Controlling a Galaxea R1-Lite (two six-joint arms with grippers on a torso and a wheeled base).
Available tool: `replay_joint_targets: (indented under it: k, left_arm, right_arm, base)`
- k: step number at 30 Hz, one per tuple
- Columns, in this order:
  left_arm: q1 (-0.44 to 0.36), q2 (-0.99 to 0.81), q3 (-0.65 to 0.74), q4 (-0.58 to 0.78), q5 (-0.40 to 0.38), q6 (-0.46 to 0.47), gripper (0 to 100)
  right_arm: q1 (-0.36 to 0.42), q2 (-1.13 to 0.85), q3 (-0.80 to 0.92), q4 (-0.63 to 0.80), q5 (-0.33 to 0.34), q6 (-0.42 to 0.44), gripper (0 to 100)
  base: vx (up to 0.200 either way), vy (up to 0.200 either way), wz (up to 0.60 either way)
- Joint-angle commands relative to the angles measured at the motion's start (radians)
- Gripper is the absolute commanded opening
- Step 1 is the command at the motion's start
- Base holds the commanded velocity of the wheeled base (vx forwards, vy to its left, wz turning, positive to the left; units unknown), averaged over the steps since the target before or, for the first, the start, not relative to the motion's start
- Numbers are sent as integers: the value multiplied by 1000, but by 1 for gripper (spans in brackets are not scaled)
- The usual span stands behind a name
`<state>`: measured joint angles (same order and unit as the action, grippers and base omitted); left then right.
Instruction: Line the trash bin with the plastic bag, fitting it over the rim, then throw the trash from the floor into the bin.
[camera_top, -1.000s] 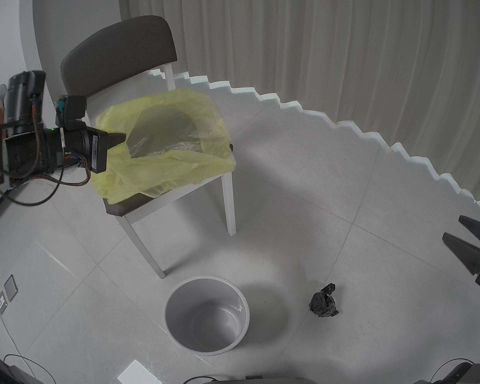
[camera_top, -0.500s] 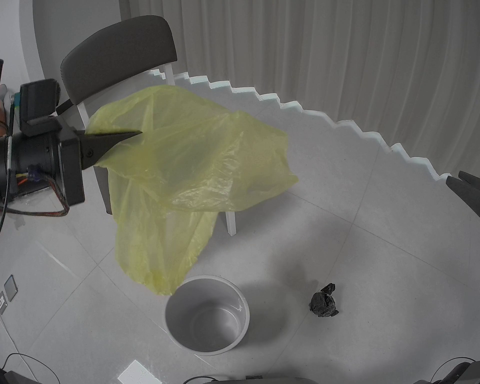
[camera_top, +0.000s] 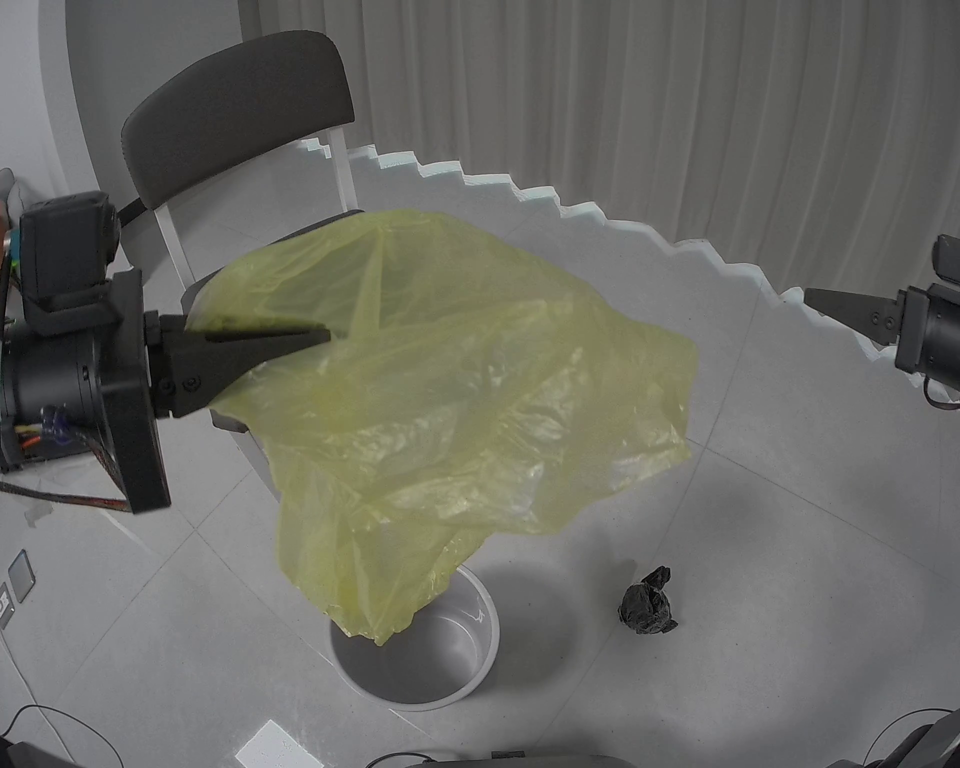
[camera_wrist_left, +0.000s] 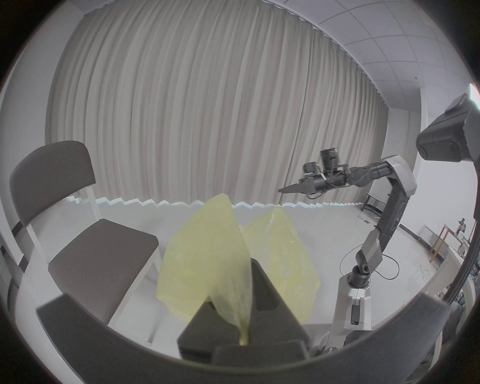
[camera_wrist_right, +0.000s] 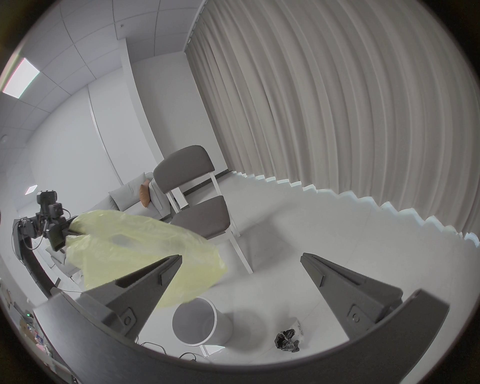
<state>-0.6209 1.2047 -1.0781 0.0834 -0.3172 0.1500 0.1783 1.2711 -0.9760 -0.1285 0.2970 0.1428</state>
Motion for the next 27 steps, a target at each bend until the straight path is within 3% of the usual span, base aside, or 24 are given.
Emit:
replay_joint_targets:
  k: [1, 11, 20, 27]
  left_arm:
    - [-36, -1, 4, -4, -3, 0, 0]
    - [-48, 4, -20, -10, -5, 0, 0]
    - [-43, 27, -48, -28, -5, -1, 0]
    - [-46, 29, -59, -40, -5, -1, 0]
  right_arm:
    - [23, 165, -95, 15, 1, 1, 100]
    - [139, 338, -89, 4, 1, 1, 100]
    - [228, 266, 48, 6, 10, 1, 100]
    - [259, 280, 57, 3, 8, 6, 100]
  base:
    - [0, 0, 0]
    - [0, 0, 0]
    - [0, 0, 0]
    - [0, 0, 0]
